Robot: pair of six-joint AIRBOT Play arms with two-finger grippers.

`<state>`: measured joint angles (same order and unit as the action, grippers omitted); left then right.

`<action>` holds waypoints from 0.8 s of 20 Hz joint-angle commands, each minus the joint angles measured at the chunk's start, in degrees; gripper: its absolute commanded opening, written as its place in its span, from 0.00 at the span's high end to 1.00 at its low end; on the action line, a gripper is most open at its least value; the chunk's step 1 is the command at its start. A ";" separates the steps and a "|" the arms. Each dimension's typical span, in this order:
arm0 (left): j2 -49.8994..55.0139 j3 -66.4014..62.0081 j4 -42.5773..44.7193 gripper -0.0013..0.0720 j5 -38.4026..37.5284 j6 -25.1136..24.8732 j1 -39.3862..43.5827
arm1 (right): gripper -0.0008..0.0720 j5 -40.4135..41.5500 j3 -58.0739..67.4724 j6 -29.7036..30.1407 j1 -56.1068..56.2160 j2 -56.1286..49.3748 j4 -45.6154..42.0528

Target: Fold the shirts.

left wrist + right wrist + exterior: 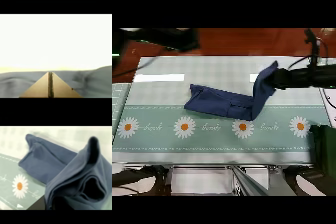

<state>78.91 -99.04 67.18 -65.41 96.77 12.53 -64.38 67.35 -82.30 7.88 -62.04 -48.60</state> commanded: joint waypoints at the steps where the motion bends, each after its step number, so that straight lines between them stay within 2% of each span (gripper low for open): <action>1: -19.17 10.14 9.53 0.95 -0.66 -0.02 -9.77 | 0.94 4.85 9.49 -3.04 11.50 -12.20 0.26; 3: -31.63 21.40 7.63 0.95 -0.35 0.04 -11.65 | 0.94 4.92 16.02 -4.26 16.24 -20.83 0.28; 7: -55.41 48.19 -5.07 0.95 6.19 0.70 -9.22 | 0.94 4.90 27.74 -6.73 24.41 -36.94 0.57; 9: -63.49 58.88 -8.55 0.95 6.69 3.37 -9.31 | 0.94 4.59 32.52 -7.45 26.67 -42.71 0.57; 12: -70.03 67.95 -10.93 0.95 6.43 5.99 -9.31 | 0.94 3.96 36.74 -9.07 28.04 -48.19 0.59; 16: -69.75 69.51 -10.82 0.95 7.13 5.70 -9.31 | 0.94 4.44 39.60 -10.19 27.45 -50.38 0.63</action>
<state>11.11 -32.91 57.74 -59.07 101.95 3.27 -60.20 104.29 -91.18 34.98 -109.84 -48.03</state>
